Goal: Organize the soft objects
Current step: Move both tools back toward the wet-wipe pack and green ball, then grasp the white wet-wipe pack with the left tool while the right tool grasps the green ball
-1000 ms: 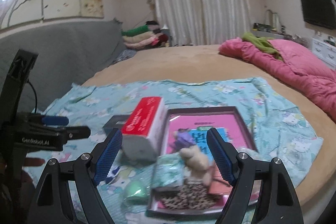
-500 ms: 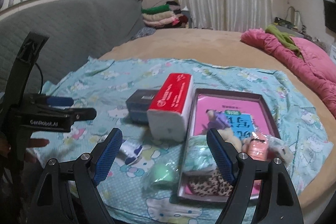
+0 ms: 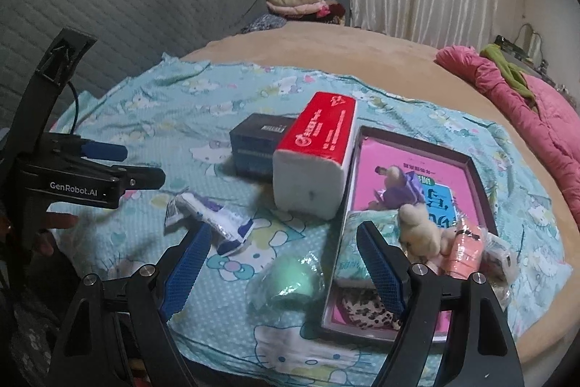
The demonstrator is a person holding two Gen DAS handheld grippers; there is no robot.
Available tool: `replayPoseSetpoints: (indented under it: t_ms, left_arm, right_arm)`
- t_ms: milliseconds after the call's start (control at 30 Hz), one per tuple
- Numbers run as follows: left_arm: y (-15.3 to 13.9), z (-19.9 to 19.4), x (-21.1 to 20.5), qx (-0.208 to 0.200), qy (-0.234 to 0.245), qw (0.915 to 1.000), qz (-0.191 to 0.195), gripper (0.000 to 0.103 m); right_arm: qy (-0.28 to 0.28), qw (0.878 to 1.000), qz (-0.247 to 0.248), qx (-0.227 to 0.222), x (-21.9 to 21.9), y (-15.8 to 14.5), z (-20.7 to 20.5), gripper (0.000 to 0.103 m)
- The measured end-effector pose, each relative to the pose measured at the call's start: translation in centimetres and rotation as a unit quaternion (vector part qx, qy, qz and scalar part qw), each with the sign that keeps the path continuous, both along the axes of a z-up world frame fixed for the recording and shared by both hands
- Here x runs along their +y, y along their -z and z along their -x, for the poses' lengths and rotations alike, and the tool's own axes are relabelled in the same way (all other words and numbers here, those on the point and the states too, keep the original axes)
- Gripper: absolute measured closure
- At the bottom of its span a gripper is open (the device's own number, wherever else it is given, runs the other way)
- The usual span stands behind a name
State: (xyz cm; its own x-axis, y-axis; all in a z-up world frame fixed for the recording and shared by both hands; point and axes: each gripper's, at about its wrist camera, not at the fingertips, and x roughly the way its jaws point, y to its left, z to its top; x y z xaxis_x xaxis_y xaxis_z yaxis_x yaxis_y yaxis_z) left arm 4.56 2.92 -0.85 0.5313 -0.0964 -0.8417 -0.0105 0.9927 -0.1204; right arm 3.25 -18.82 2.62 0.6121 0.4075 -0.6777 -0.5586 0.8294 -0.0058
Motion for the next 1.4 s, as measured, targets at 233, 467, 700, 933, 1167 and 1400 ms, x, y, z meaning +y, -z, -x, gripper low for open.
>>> replayPoseSetpoints:
  t_ms: [233,467,700,933,1167,1400]
  left_arm:
    - [2.0,-0.3,-2.5,0.013,0.099,0.9944,-0.033,0.017]
    - [3.7,-2.6,-4.8,0.042,0.173,0.9777,-0.112,0.017]
    - [6.7,-4.5,-6.5,0.079,0.223,0.9597,-0.151,0.017]
    - [7.5,-5.6,-7.7,0.086,0.265,0.9510,-0.135,0.024]
    - [8.1,-7.4,-7.6,0.097,0.265,0.9566,-0.073,0.052]
    - [8.1,-7.9,-6.7,0.090,0.236,0.9664,-0.047,0.059]
  right_arm:
    - [-0.009,1.000,0.011,0.012,0.4,0.9,-0.4,0.020]
    - [-0.013,0.999,0.012,0.034,0.4,1.8,-1.5,0.019]
    - [-0.040,0.994,0.074,0.065,1.6,4.0,-2.9,0.019]
    - [-0.087,0.984,0.146,0.057,3.0,5.9,-3.1,0.020]
    - [-0.118,0.973,0.186,0.066,4.0,7.6,-3.5,0.031]
    - [-0.130,0.966,0.211,0.078,4.8,8.8,-3.6,0.039]
